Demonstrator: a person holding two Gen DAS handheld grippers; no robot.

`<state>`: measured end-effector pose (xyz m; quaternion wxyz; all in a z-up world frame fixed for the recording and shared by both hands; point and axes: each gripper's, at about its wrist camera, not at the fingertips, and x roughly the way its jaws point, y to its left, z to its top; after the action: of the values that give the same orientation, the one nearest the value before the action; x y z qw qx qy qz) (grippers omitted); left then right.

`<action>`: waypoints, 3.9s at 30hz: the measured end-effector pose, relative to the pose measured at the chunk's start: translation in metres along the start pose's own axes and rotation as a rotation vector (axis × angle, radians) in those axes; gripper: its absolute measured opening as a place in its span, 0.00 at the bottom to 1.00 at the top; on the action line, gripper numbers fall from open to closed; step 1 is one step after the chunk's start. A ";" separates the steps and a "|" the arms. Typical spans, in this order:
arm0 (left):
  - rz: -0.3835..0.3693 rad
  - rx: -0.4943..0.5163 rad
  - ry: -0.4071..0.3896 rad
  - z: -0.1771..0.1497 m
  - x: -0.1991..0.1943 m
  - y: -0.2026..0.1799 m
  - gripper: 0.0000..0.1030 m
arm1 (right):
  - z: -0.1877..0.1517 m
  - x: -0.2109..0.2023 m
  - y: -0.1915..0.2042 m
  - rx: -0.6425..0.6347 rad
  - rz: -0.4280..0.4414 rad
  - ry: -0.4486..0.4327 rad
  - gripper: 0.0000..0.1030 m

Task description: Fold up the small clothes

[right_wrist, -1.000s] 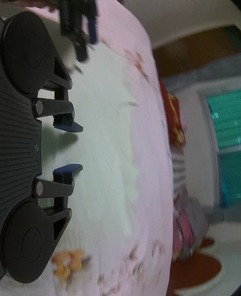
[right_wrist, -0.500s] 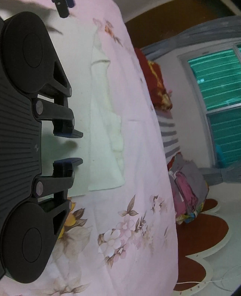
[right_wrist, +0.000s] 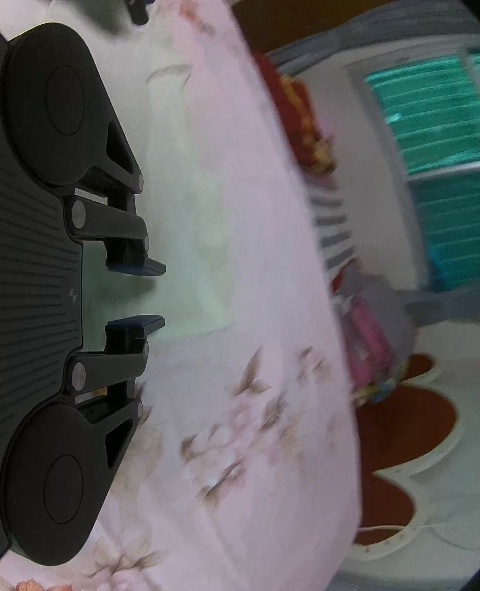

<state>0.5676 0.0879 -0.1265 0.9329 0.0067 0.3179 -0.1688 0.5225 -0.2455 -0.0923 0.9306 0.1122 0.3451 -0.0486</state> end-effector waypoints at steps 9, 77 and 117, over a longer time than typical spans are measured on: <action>0.030 0.000 0.084 -0.011 0.037 -0.038 0.86 | -0.018 0.022 0.100 -0.191 0.123 0.073 0.55; -0.042 -0.450 0.127 -0.261 -0.317 -0.076 0.59 | -0.232 -0.291 -0.166 0.214 0.458 0.266 0.46; -0.135 -0.661 -0.015 -0.251 -0.319 -0.058 0.04 | -0.213 -0.299 -0.168 0.225 0.625 0.228 0.03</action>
<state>0.1649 0.1628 -0.1309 0.8736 -0.3187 0.3484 -0.1179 0.1337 -0.3528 -0.0838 0.8377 0.3191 0.3883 0.2137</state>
